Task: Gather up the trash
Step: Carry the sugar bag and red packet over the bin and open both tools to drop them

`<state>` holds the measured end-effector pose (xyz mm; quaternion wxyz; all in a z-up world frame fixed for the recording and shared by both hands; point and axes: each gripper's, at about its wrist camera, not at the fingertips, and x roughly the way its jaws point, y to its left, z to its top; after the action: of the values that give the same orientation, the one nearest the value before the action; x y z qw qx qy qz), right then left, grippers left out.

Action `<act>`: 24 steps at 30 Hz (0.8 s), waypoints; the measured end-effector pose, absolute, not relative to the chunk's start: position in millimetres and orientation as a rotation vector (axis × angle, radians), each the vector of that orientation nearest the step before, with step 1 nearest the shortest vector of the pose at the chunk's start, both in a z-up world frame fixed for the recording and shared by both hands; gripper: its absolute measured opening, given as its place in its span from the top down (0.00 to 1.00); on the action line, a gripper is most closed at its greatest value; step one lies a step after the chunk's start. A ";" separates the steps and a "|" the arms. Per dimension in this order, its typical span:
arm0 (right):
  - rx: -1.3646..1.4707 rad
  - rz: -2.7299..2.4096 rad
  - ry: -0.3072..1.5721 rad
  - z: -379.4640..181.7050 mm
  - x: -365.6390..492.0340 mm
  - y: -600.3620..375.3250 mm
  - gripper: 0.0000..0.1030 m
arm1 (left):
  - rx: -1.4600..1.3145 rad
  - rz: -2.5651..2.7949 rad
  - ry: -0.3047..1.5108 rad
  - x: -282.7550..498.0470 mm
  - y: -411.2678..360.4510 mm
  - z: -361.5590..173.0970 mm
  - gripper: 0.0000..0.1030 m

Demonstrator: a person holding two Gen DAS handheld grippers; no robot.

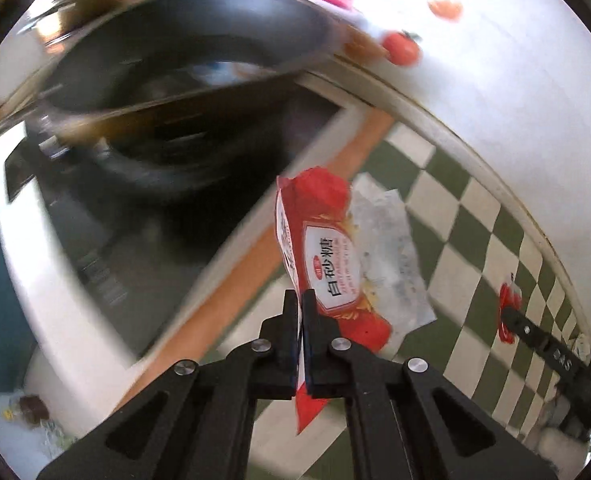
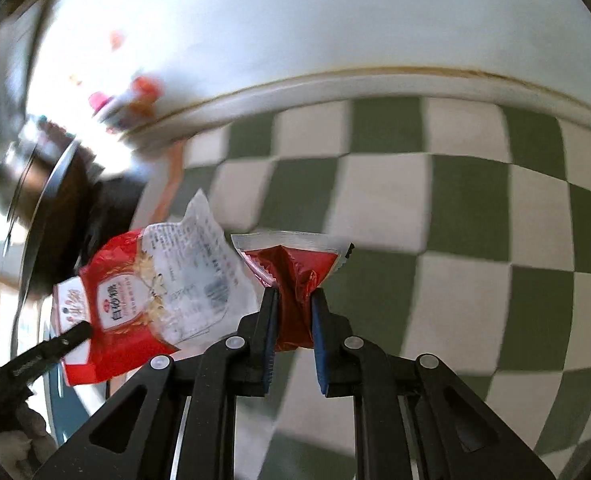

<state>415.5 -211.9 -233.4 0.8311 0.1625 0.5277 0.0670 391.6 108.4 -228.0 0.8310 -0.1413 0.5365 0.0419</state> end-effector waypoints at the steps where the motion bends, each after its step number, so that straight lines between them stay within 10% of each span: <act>1: 0.328 0.166 1.126 -231.0 410.0 -201.6 0.84 | -0.312 0.111 1.131 371.4 121.5 -223.4 1.00; 14: 0.047 0.716 1.299 -241.5 260.8 81.0 0.84 | -0.595 0.585 1.032 75.2 318.2 -235.9 1.00; 24: -0.225 0.870 1.409 -432.3 157.9 282.2 0.85 | -0.786 0.735 1.114 -10.3 431.2 -441.6 1.00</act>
<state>157.9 282.2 -432.3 0.6707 -0.0999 0.6254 0.3861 -10.3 431.2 -441.6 0.7148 -0.3549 0.5031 0.3317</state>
